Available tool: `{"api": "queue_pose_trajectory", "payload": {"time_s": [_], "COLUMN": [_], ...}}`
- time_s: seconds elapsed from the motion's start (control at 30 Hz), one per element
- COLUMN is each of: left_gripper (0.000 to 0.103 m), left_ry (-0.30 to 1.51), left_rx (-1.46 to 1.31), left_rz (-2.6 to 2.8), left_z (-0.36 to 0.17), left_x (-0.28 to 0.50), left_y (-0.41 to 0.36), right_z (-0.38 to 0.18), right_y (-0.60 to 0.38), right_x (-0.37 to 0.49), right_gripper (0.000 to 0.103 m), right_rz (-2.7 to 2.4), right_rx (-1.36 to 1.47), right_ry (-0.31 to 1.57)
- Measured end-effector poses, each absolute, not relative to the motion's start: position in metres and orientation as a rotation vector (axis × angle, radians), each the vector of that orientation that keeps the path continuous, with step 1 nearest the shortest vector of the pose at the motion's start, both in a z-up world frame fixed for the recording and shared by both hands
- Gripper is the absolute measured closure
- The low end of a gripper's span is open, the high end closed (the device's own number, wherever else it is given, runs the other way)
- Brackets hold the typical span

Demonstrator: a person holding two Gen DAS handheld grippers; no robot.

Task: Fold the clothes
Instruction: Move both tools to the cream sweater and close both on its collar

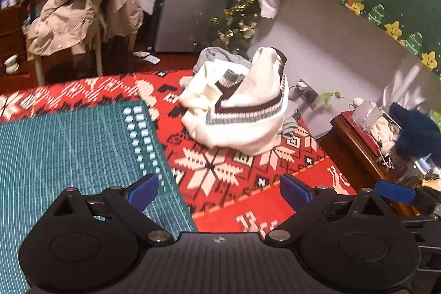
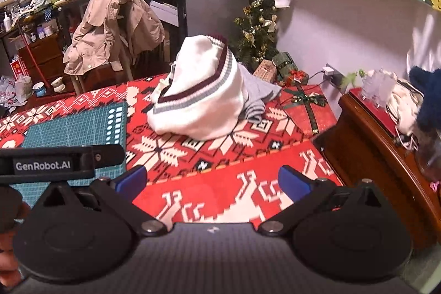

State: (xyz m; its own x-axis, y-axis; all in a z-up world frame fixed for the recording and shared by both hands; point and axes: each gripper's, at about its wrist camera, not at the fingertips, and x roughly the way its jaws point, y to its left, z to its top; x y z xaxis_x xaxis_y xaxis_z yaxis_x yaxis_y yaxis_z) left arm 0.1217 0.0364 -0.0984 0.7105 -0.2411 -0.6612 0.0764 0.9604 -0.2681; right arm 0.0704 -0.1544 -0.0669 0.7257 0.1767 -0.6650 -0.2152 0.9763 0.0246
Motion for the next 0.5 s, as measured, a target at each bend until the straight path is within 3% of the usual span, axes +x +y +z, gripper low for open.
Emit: {"api": "queue_pose_trajectory", "payload": {"time_s": [0.5], "left_gripper": [0.007], "left_ry": [0.7], "left_rx": [0.032], "left_rz": [-0.247], "left_z": [-0.127], "left_x": [0.196], "left_y": [0.037], "right_z": [-0.092], "right_y": [-0.157], "right_x": [0.163], "right_gripper": [0.001], "right_rz": [0.152], "right_rx": [0.054], "right_ry": [0.643]}}
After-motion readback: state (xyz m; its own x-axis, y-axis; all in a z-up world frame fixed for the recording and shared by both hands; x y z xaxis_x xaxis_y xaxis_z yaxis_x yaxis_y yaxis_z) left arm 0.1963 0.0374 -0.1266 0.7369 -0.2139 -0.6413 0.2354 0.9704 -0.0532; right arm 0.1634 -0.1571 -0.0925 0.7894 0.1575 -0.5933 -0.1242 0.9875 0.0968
